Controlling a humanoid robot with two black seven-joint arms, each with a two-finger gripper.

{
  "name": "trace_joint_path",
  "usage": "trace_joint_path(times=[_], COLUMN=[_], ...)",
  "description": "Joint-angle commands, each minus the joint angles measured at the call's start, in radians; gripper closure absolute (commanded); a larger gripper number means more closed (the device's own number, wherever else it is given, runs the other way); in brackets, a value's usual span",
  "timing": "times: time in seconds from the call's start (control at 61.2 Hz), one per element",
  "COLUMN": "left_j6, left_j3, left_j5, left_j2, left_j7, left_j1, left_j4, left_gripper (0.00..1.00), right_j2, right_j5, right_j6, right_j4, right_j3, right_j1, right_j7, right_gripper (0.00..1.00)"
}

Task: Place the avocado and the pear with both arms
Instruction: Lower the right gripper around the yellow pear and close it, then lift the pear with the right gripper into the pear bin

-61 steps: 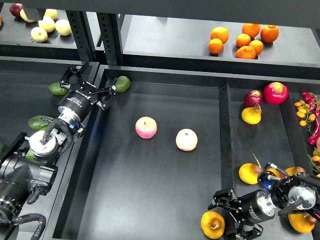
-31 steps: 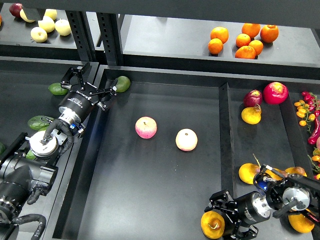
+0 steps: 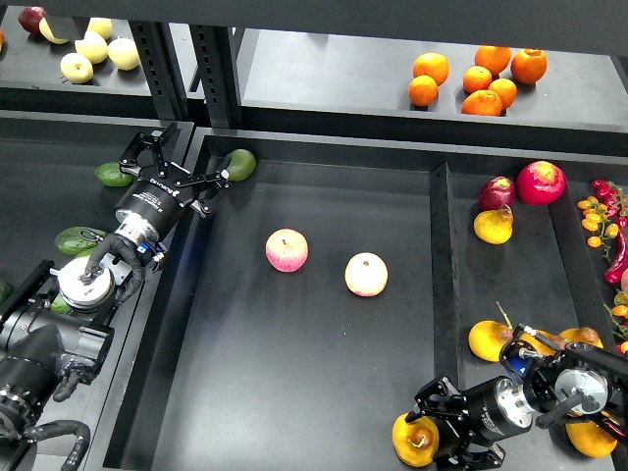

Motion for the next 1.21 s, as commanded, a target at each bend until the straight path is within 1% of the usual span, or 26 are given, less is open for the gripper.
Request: trace_joint_path(times=[0.0, 0.065, 0.114, 0.18, 0.212, 0.278, 0.327, 0.441, 0.539, 0.767, 0.996, 1.192], left_j6=[0.0, 0.0, 0.0, 0.0, 0.0, 0.0, 0.0, 0.0, 0.0, 0.0, 0.0, 0.0], left_j3=[0.002, 0.002, 0.002, 0.002, 0.002, 0.002, 0.002, 0.002, 0.002, 0.002, 0.002, 0.003], left_j5=[0.0, 0.0, 0.0, 0.0, 0.0, 0.0, 0.0, 0.0, 0.0, 0.0, -0.002, 0.0], left_j2=[0.0, 0.0, 0.0, 0.0, 0.0, 0.0, 0.0, 0.0, 0.0, 0.0, 0.0, 0.0], left_j7=[0.001, 0.0, 0.0, 0.0, 0.0, 0.0, 0.001, 0.001, 0.0, 0.001, 0.001, 0.001], left_j1=[0.0, 0.0, 0.0, 0.0, 0.0, 0.0, 0.0, 0.0, 0.0, 0.0, 0.0, 0.0], left_j4=[0.0, 0.0, 0.0, 0.0, 0.0, 0.0, 0.0, 0.0, 0.0, 0.0, 0.0, -0.001], left_gripper=[0.01, 0.01, 0.01, 0.01, 0.01, 0.01, 0.01, 0.01, 0.01, 0.01, 0.01, 0.01], right_j2=[0.003, 0.009, 0.014, 0.017, 0.018, 0.018, 0.025, 0.029, 0.031, 0.035, 0.031, 0.008], right_j5=[-0.003, -0.005, -0.005, -0.005, -0.005, -0.005, -0.005, -0.005, -0.003, 0.001, 0.021, 0.043], right_j6=[0.0, 0.0, 0.0, 0.0, 0.0, 0.0, 0.0, 0.0, 0.0, 0.0, 0.0, 0.0], right_j4=[-0.016, -0.022, -0.031, -0.039, -0.045, -0.051, -0.054, -0.059, -0.059, -0.05, -0.037, -0.034], right_j3=[0.011, 0.02, 0.021, 0.023, 0.026, 0.041, 0.053, 0.073, 0.096, 0.176, 0.265, 0.304], right_j1=[0.0, 0.0, 0.0, 0.0, 0.0, 0.0, 0.0, 0.0, 0.0, 0.0, 0.003, 0.022], right_j7=[0.0, 0.0, 0.0, 0.0, 0.0, 0.0, 0.0, 0.0, 0.0, 0.0, 0.0, 0.0], right_gripper=[0.48, 0.51, 0.57, 0.6, 0.66, 0.68, 0.75, 0.81, 0.9, 0.94, 0.96, 0.96])
